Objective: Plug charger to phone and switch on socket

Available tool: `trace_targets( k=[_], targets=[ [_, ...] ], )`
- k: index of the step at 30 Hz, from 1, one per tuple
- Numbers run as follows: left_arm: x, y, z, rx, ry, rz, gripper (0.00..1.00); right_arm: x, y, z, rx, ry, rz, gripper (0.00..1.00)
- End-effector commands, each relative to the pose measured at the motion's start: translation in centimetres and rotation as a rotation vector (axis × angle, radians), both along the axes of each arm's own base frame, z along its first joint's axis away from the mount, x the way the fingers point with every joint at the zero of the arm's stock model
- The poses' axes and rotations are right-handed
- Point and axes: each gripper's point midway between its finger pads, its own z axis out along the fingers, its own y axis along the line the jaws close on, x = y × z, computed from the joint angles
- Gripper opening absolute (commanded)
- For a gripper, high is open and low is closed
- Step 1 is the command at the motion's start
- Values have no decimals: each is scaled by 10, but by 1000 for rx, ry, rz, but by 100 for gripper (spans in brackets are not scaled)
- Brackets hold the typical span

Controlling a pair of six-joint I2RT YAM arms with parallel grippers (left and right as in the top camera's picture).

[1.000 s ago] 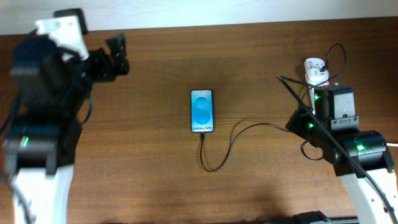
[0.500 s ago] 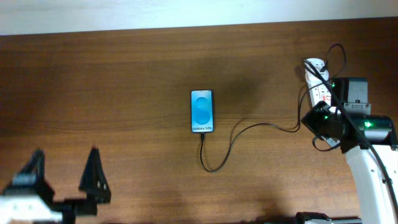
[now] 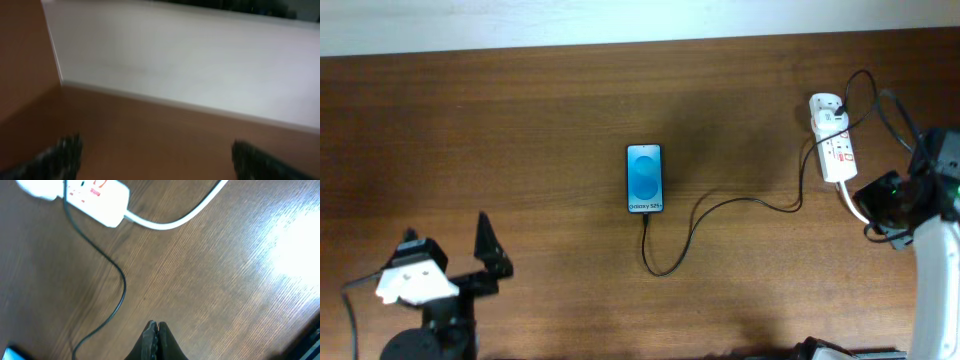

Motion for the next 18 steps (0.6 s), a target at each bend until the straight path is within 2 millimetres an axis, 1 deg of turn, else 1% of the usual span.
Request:
trace_targets(
  k=[1, 3, 6, 8, 11, 15, 18],
  targets=[
    [23, -5, -27, 7, -28, -25, 99, 10, -13, 2, 7, 33, 9, 4],
    [37, -17, -44, 1, -53, -92, 100, 19, -17, 4, 9, 47, 27, 4],
    [47, -21, -66, -24, -78, -107, 99, 32, -21, 10, 13, 26, 31, 4],
    [54, -21, -94, -24, -87, -108, 99, 42, -20, 14, 31, -8, 41, 4],
    [56, -21, -112, -24, -85, -107, 99, 48, -18, 16, 42, -33, 49, 4],
    [56, -21, -148, -23, 21, -106, 99, 59, -16, 21, 62, -78, 64, 4],
    [54, -21, -161, -23, 75, -105, 99, 63, -17, 23, 58, -91, 65, 4]
  ],
)
